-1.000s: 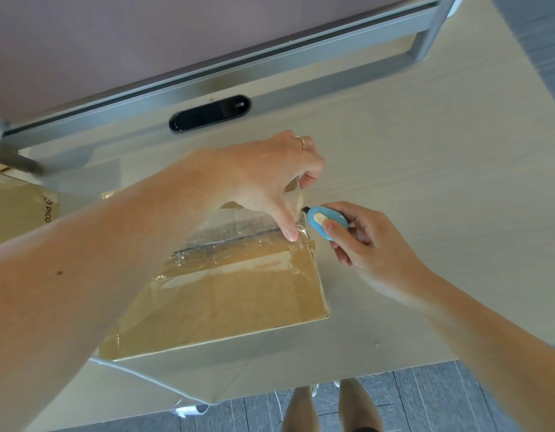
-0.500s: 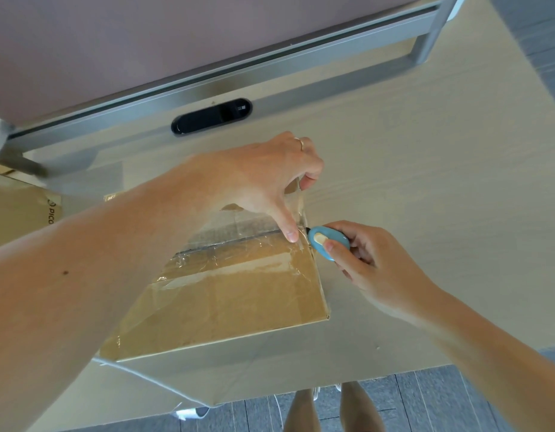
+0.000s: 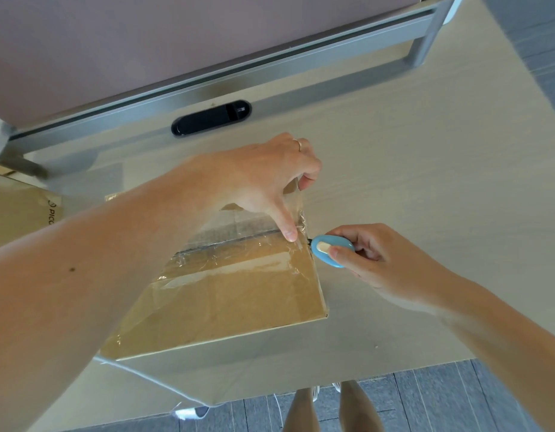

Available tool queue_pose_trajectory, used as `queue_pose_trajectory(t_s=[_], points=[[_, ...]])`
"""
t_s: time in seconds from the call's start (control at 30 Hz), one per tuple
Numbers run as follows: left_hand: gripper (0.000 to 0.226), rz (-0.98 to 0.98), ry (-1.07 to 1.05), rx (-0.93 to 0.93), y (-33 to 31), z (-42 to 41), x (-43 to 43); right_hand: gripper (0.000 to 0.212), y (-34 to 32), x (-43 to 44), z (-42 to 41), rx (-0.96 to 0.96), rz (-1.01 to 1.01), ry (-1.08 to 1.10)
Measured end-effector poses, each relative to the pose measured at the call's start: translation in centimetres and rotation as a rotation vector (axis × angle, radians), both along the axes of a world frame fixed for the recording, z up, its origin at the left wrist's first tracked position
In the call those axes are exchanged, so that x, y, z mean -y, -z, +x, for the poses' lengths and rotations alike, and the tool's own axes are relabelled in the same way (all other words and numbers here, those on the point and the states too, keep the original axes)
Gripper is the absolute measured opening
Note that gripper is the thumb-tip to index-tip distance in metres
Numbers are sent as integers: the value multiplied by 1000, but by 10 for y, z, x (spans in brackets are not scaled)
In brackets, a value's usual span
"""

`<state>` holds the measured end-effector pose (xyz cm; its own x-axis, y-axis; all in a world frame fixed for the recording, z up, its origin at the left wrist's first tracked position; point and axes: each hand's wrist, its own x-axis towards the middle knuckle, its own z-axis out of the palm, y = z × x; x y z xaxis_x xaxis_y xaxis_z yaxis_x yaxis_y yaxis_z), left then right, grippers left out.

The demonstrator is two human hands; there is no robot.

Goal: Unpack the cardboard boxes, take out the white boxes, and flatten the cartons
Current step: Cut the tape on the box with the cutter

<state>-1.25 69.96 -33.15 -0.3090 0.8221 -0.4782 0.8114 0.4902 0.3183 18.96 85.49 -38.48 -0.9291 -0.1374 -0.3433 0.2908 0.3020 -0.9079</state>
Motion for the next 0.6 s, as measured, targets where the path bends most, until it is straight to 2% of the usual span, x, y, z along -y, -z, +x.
queue_pose_trajectory(t_s=[0.33, 0.47, 0.53, 0.6], points=[[72, 18, -3, -1, -3, 2, 1, 18, -1, 2, 4, -8, 37, 37], [67, 63, -28, 12, -11, 6, 11, 18, -1, -4, 12, 46, -25, 192], [65, 122, -116, -6, -20, 8, 19, 18, -7, -6, 10, 62, -67, 294], [54, 230, -309, -15, -32, 11, 30, 16, -16, -3, 3, 9, -38, 359]])
